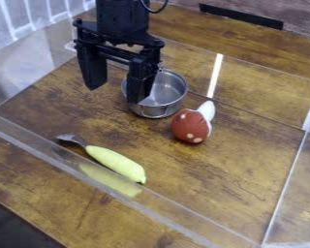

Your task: Put the mushroom in the silver pot

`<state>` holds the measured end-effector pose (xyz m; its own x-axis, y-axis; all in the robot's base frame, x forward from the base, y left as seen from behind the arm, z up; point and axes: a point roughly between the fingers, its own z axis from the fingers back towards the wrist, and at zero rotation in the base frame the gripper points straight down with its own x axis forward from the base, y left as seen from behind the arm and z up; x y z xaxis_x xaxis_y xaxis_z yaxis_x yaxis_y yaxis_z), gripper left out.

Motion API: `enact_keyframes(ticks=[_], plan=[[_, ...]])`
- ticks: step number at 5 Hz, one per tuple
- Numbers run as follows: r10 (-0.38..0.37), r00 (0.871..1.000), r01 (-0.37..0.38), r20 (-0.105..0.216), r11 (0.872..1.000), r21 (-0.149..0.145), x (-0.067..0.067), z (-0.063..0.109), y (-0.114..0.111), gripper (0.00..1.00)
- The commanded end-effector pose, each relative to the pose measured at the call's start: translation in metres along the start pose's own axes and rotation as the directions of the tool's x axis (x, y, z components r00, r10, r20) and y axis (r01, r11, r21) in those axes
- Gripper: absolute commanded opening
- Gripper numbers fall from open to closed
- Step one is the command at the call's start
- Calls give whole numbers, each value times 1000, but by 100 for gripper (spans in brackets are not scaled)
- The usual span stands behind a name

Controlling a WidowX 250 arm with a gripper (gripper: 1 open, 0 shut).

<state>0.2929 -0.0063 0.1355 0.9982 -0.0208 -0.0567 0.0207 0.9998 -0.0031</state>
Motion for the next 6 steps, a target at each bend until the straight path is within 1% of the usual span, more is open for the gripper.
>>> enact_keyframes(ticks=[1, 2, 3, 4, 5, 6], plan=[[13, 999, -13, -30, 1000, -8, 1, -7, -5, 100], [-62, 998, 62, -25, 998, -11, 6, -12, -17, 100], [-150, 989, 150, -7, 989, -11, 14, -14, -32, 100], [-162, 987, 162, 13, 987, -7, 33, -30, -52, 100], [-171, 984, 171, 49, 985, 0, 52, -43, -74, 100], [-148, 986, 147, 77, 989, 12, 73, -46, -79, 100]])
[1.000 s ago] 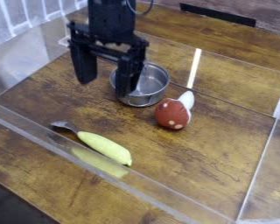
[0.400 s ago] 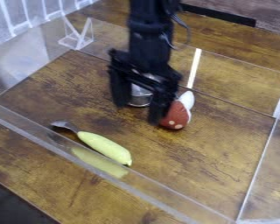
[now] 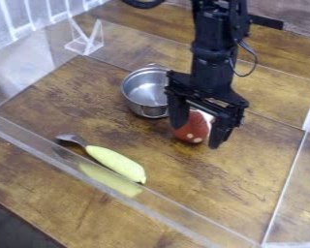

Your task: Put the mushroom in the silver pot

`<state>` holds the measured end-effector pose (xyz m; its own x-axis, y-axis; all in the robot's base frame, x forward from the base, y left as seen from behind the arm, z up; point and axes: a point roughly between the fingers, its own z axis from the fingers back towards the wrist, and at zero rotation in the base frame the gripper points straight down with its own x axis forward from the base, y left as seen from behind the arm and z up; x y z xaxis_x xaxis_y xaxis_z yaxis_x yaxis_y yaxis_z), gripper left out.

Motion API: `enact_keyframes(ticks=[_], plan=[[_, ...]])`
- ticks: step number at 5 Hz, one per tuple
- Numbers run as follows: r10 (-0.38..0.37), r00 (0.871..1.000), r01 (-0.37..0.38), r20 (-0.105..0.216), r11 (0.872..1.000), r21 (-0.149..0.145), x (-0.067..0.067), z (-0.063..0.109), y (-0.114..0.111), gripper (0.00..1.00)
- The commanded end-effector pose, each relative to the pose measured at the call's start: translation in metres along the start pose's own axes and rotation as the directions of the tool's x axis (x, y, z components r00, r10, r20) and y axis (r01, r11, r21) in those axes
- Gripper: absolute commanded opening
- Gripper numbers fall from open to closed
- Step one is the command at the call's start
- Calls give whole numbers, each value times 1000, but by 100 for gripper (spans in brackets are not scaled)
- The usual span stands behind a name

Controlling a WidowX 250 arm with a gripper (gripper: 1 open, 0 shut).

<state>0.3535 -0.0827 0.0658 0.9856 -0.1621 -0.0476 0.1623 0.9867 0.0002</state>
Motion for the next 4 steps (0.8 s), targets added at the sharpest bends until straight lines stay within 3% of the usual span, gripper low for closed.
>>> enact_keyframes(ticks=[1, 3, 4], plan=[[33, 997, -34, 72, 999, 4, 24, 13, 2, 100], [56, 996, -56, 68, 998, 7, 45, 1, 10, 100], [-4, 998, 4, 65, 1000, 6, 49, 7, 18, 100]])
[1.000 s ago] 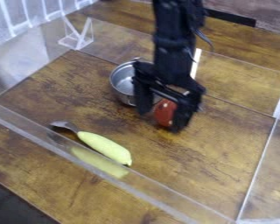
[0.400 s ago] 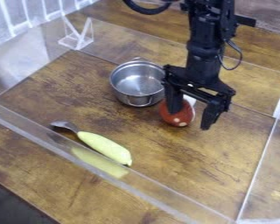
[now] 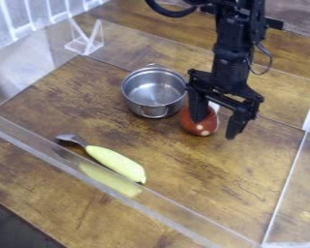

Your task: Put the mushroom in the silver pot

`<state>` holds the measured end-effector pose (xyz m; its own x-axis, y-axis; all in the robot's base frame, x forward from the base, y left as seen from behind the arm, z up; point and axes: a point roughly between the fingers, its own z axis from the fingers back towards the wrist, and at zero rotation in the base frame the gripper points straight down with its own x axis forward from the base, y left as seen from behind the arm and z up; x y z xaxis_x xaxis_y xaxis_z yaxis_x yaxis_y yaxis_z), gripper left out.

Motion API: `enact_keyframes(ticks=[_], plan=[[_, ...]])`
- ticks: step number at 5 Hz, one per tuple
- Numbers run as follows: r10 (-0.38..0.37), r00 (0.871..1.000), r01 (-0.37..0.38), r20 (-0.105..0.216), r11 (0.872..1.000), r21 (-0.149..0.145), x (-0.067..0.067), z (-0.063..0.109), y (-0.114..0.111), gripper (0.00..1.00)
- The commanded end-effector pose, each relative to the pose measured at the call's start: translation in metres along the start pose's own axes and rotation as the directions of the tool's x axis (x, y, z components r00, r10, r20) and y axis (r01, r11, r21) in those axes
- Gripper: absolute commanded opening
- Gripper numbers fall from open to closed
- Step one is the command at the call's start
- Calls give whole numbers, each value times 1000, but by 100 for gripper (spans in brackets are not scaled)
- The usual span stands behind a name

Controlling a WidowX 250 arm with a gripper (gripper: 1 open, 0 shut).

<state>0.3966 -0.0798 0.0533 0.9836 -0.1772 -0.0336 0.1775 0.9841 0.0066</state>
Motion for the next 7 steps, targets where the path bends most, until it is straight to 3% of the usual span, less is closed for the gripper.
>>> enact_keyframes(ticks=[1, 2, 4, 6, 7], plan=[[-43, 998, 43, 55, 999, -4, 10, 24, 18, 100], [-89, 994, 90, 55, 996, -4, 16, 28, 28, 100], [-37, 998, 37, 44, 999, -8, 23, 34, 33, 100], [-3, 1000, 3, 29, 1000, -8, 26, 16, 45, 100], [8, 1000, -7, 23, 1000, -9, 23, 14, 48, 0]])
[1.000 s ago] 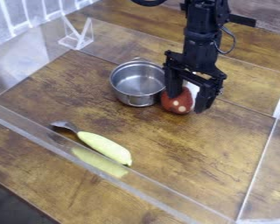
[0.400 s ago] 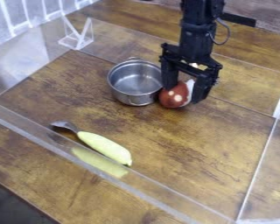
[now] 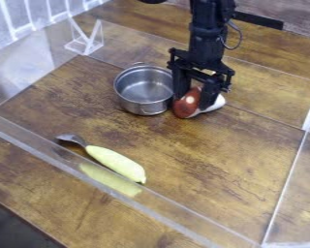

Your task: Put the mushroom in the silver pot

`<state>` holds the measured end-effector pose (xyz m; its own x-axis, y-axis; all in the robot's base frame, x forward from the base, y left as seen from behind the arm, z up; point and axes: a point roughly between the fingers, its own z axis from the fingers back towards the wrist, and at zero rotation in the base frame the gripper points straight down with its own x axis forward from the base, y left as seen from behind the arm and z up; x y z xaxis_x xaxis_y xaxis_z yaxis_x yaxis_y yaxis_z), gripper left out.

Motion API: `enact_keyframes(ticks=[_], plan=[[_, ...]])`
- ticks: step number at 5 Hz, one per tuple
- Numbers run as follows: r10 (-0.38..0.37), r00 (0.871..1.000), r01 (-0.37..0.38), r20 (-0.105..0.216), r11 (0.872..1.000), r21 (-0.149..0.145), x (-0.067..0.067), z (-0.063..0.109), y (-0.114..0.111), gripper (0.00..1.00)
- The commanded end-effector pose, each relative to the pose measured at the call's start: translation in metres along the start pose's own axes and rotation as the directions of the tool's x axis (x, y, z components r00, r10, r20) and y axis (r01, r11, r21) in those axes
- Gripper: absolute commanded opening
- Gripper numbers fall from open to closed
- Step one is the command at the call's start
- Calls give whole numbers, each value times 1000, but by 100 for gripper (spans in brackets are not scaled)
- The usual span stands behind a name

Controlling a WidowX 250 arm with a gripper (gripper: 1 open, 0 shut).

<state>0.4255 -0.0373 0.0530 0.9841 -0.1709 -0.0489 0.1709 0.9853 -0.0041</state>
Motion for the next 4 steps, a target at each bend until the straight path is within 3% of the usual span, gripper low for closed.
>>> enact_keyframes(ticks=[1, 2, 3, 4], plan=[[8, 999, -7, 45, 1000, -12, -2, 17, -1, 100], [-28, 998, 29, 49, 999, -26, 3, 15, -12, 100], [-64, 997, 65, 49, 998, -28, 10, 9, -19, 0], [-30, 998, 32, 59, 999, -35, 3, 7, -11, 0]])
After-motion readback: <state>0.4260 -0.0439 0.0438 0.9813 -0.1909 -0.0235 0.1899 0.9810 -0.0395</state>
